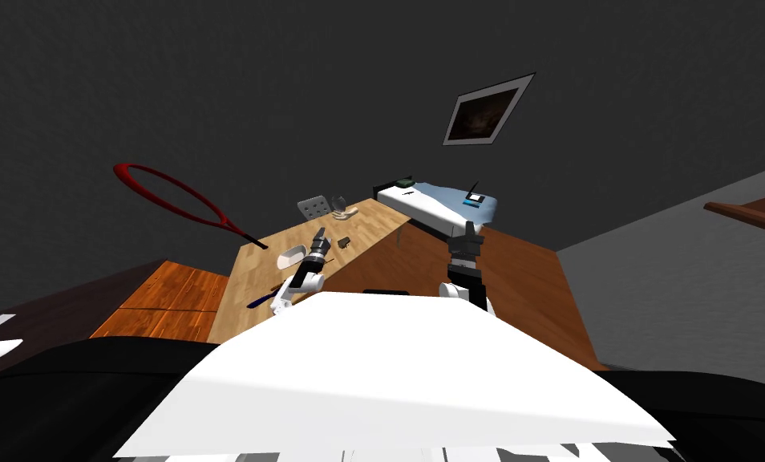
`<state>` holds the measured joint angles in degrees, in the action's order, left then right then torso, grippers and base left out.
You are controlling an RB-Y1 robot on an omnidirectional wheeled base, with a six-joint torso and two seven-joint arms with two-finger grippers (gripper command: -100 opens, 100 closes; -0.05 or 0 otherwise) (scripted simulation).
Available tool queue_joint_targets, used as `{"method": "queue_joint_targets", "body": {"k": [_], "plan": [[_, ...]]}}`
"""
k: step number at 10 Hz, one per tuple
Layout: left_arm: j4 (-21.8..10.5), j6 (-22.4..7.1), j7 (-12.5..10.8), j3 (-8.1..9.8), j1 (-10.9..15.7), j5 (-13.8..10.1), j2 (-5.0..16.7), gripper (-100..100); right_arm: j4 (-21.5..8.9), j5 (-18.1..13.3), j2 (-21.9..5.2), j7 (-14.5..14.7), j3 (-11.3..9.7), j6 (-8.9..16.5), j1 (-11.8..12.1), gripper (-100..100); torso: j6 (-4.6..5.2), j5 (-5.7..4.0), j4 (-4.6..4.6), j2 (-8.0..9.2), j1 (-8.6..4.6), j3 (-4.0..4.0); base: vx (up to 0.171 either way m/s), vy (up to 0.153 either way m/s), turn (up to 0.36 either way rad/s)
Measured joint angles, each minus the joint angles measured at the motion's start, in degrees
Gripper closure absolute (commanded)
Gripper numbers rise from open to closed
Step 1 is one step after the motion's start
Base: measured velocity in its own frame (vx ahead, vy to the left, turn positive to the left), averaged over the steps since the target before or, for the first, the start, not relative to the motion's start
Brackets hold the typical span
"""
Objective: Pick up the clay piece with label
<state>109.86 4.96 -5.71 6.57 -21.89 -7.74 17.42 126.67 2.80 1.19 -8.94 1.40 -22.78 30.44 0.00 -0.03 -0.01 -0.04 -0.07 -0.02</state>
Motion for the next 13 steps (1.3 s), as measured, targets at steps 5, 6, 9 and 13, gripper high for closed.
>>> {"method": "queue_joint_targets", "body": {"k": [5,6,9,13], "plan": [[-5.01,-7.75,-3.70,2.15,2.51,-3.74,2.95,-100,0.00,0.00,0.00,0.00,0.00,0.00,0.00,0,0.01,-0.02,-0.01,-0.06,-0.13,-0.03,0.018,-0.053,0.005],[-6.45,-9.15,-4.29,2.39,3.18,-4.17,3.23,-100,0.00,0.00,0.00,0.00,0.00,0.00,0.00,0,0.00,-0.02,-0.01,-0.05,-0.11,-0.03,0.022,-0.053,0.000],[-10.63,-14.19,-6.97,3.95,5.60,-6.75,5.52,-100,0.00,0.00,0.00,0.00,0.00,0.00,0.00,0,0.00,-0.02,-0.01,-0.06,-0.09,-0.03,0.021,-0.046,-0.001],[-15.78,-20.64,-10.12,5.51,8.23,-9.48,7.54,-100,0.00,0.00,0.00,0.00,0.00,0.00,0.00,0,0.00,0.00,-0.02,-0.08,-0.02,-0.05,0.028,-0.033,-0.008]]}}
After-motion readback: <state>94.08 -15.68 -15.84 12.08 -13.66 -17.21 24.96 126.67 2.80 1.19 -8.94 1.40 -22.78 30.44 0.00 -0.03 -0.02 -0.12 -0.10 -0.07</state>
